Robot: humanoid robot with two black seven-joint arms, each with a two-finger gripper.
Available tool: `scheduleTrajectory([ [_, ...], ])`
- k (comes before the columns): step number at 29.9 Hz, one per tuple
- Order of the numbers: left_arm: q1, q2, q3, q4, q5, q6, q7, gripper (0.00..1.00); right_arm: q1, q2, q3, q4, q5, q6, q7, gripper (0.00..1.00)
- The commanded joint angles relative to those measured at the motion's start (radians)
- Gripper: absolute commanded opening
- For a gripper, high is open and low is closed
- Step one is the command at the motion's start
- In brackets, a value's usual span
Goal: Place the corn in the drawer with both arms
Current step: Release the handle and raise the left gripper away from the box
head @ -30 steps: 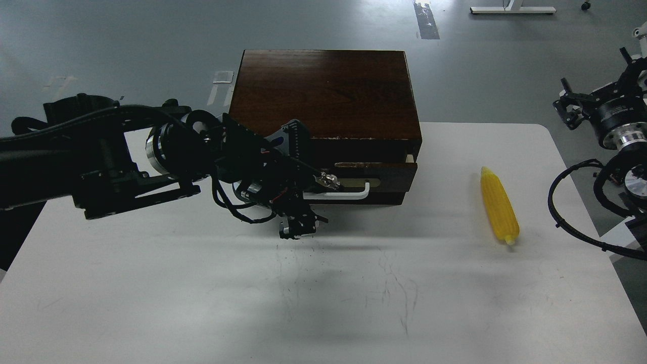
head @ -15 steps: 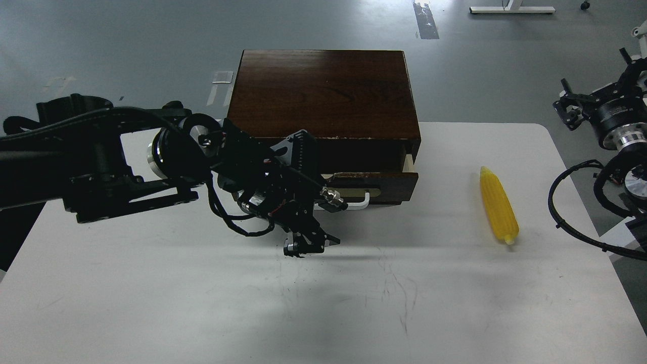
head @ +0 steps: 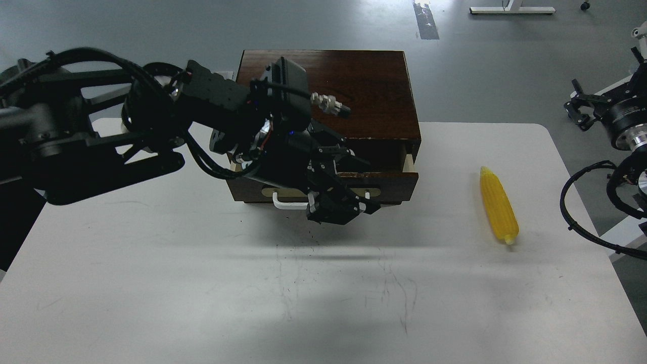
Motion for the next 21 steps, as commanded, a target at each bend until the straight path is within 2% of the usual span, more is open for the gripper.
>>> scheduleTrajectory([
  [1, 0.008, 0.074, -0.065, 0.03, -0.295, 0.0, -0.003, 0.97, 0.018, -0.041, -0.033, 0.0, -0.003, 0.0, 0.005, 1.0],
  [5, 0.011, 0.177, -0.074, 0.113, -0.773, 0.0, 0.005, 0.98, 0.047, -0.078, -0.082, 0.01, -0.011, 0.0, 0.003, 1.0],
  [9, 0.035, 0.2, -0.076, 0.225, -1.086, 0.0, 0.017, 0.98, 0.105, -0.121, -0.194, 0.008, -0.052, 0.0, 0.0, 1.0],
  [14, 0.187, 0.228, -0.119, 0.317, -1.421, 0.0, 0.014, 0.98, 0.154, -0.138, -0.265, 0.008, -0.06, 0.0, -0.003, 1.0],
  [16, 0.296, 0.213, -0.204, 0.381, -1.621, 0.0, 0.019, 0.98, 0.215, -0.137, -0.3, 0.008, -0.117, 0.0, -0.003, 1.0],
  [18, 0.348, 0.193, -0.269, 0.423, -1.686, 0.0, 0.02, 0.98, 0.26, -0.131, -0.334, 0.007, -0.178, 0.0, -0.003, 1.0],
  [21, 0.469, 0.124, -0.445, 0.541, -1.741, 0.0, 0.026, 0.98, 0.36, -0.12, -0.414, 0.016, -0.325, 0.0, 0.0, 1.0],
])
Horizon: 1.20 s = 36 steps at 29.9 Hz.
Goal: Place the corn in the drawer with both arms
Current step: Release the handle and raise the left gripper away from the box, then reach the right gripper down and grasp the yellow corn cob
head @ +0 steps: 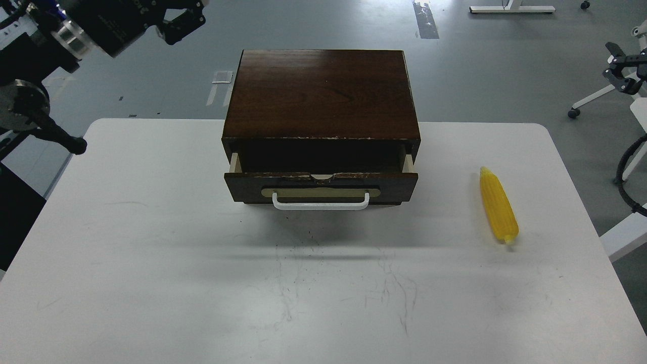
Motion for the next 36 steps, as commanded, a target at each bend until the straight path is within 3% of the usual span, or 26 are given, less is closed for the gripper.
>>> scheduleTrajectory([
  [1, 0.134, -0.08, -0.187, 0.138, -0.057, 0.0, 0.009, 0.98, 0.107, 0.025, -0.089, 0.006, -0.148, 0.0, 0.003, 1.0],
  [5, 0.192, -0.114, -0.229, 0.187, -0.06, 0.0, 0.012, 0.98, 0.147, 0.044, -0.152, 0.033, -0.196, 0.0, 0.001, 1.0],
  [10, 0.25, -0.131, -0.231, 0.203, -0.074, 0.0, 0.011, 0.98, 0.207, 0.003, -0.28, 0.161, -0.414, 0.0, 0.004, 1.0],
  [14, 0.267, -0.149, -0.232, 0.203, -0.076, 0.0, 0.005, 0.98, 0.21, -0.033, -0.326, 0.358, -0.719, 0.0, -0.009, 1.0],
  [18, 0.266, -0.143, -0.234, 0.203, -0.076, 0.0, 0.003, 0.98, 0.196, -0.123, -0.455, 0.583, -0.858, 0.0, -0.023, 1.0],
  [21, 0.267, -0.141, -0.234, 0.203, -0.074, 0.0, 0.003, 0.98, 0.199, -0.149, -0.54, 0.667, -1.035, 0.0, -0.026, 1.0],
  [25, 0.269, -0.143, -0.234, 0.203, -0.076, 0.0, 0.0, 0.98, 0.158, -0.139, -0.568, 0.649, -1.169, 0.0, -0.043, 1.0],
  [29, 0.269, -0.141, -0.234, 0.203, -0.074, 0.0, 0.0, 0.98, 0.087, -0.033, -0.576, 0.555, -1.256, -0.006, -0.085, 1.0],
  [32, 0.267, -0.132, -0.234, 0.204, -0.074, 0.0, 0.0, 0.98, 0.047, 0.039, -0.577, 0.414, -1.304, -0.01, -0.083, 1.0],
  [36, 0.272, -0.126, -0.234, 0.207, -0.073, 0.0, 0.0, 0.98, 0.03, 0.084, -0.602, 0.34, -1.321, -0.015, -0.074, 0.98],
])
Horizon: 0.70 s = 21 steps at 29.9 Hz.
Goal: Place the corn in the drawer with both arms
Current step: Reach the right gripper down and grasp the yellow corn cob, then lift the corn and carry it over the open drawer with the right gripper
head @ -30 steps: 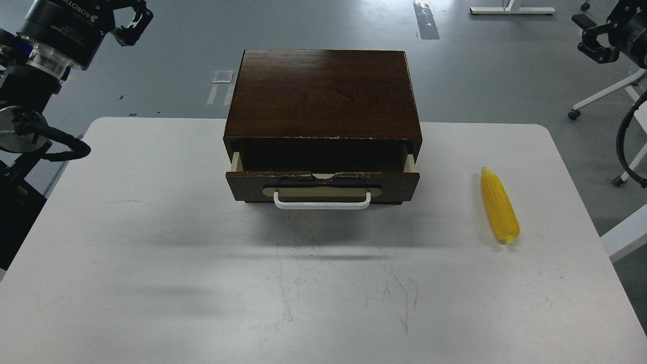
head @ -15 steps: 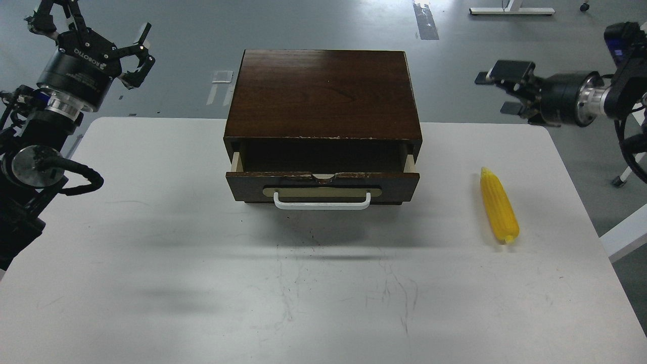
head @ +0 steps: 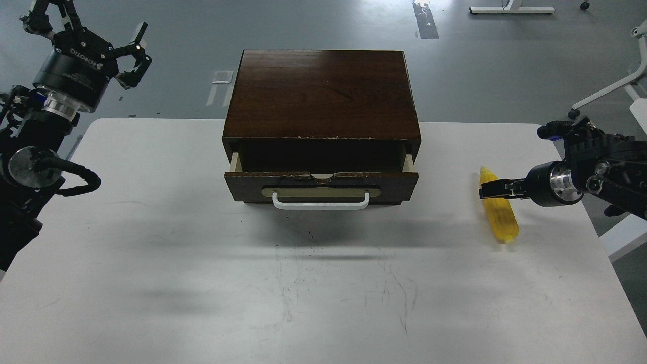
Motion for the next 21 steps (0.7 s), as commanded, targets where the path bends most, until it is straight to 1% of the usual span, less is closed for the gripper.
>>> scheduleTrajectory([
  [1, 0.006, 0.005, 0.0, 0.012, 0.004, 0.0, 0.0, 0.98, -0.022, 0.044, -0.022, -0.053, -0.011, -0.004, 0.008, 0.96],
  [3, 0.006, 0.005, 0.0, 0.037, 0.003, 0.0, 0.002, 0.98, -0.026, 0.055, -0.022, -0.053, -0.011, -0.004, 0.011, 0.93],
  [6, 0.006, 0.006, 0.002, 0.054, 0.006, 0.0, 0.003, 0.98, -0.029, 0.07, -0.026, -0.059, -0.011, -0.006, 0.013, 0.86],
  [7, 0.006, 0.006, 0.0, 0.063, 0.007, 0.0, 0.002, 0.98, -0.037, 0.081, -0.023, -0.07, -0.011, -0.009, 0.013, 0.79],
  [8, 0.006, 0.006, 0.0, 0.072, 0.007, 0.0, 0.002, 0.98, -0.043, 0.09, -0.02, -0.072, -0.009, -0.009, 0.011, 0.69],
  [9, 0.005, 0.006, -0.001, 0.078, 0.007, 0.0, 0.002, 0.98, -0.043, 0.094, -0.02, -0.073, -0.009, -0.011, 0.011, 0.64],
  [10, 0.003, 0.009, -0.001, 0.092, 0.007, 0.0, 0.002, 0.98, -0.045, 0.099, -0.023, -0.075, -0.011, -0.018, 0.011, 0.5],
  [11, 0.002, 0.011, -0.001, 0.098, 0.007, 0.0, 0.002, 0.98, -0.046, 0.099, -0.023, -0.076, -0.011, -0.026, 0.011, 0.44],
  [12, -0.001, 0.013, -0.001, 0.104, 0.007, 0.0, 0.002, 0.98, -0.046, 0.099, -0.026, -0.079, -0.011, -0.034, 0.011, 0.4],
  [14, -0.006, 0.016, -0.001, 0.117, 0.007, 0.0, 0.002, 0.98, -0.052, 0.096, -0.026, -0.084, -0.011, -0.053, 0.011, 0.24],
  [15, -0.009, 0.017, -0.001, 0.124, 0.009, 0.0, 0.003, 0.98, -0.051, 0.095, -0.026, -0.084, -0.009, -0.055, 0.011, 0.08],
  [16, -0.011, 0.017, -0.003, 0.135, 0.012, 0.0, 0.003, 0.98, -0.048, 0.093, -0.026, -0.082, -0.009, -0.055, 0.011, 0.0],
  [21, -0.052, 0.016, 0.002, 0.21, 0.015, 0.0, 0.009, 0.98, 0.003, 0.061, -0.006, -0.067, -0.002, -0.066, 0.014, 0.0],
])
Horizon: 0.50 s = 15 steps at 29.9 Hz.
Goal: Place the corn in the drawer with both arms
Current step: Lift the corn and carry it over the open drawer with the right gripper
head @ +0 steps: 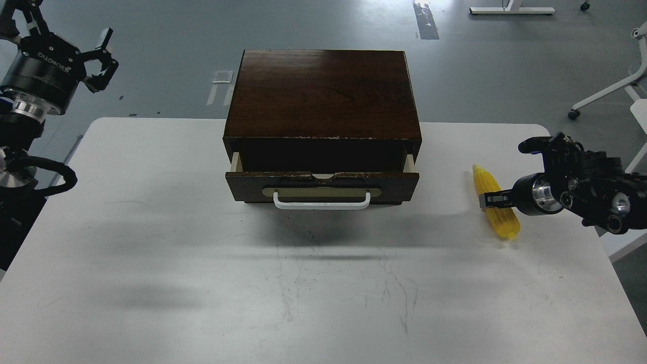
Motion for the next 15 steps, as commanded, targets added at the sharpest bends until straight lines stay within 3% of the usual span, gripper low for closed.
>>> scheduleTrajectory([
  [1, -0.033, -0.002, 0.005, 0.051, 0.002, 0.0, 0.007, 0.98, 0.086, -0.035, 0.015, 0.02, 0.005, -0.017, 0.008, 0.0],
  [11, -0.033, -0.003, 0.019, 0.05, 0.001, 0.0, 0.006, 0.98, 0.413, -0.03, 0.014, 0.103, -0.006, -0.099, 0.015, 0.0],
  [15, -0.03, 0.0, 0.021, 0.053, 0.006, 0.0, 0.007, 0.98, 0.529, 0.08, 0.015, 0.183, -0.01, -0.129, 0.064, 0.0],
])
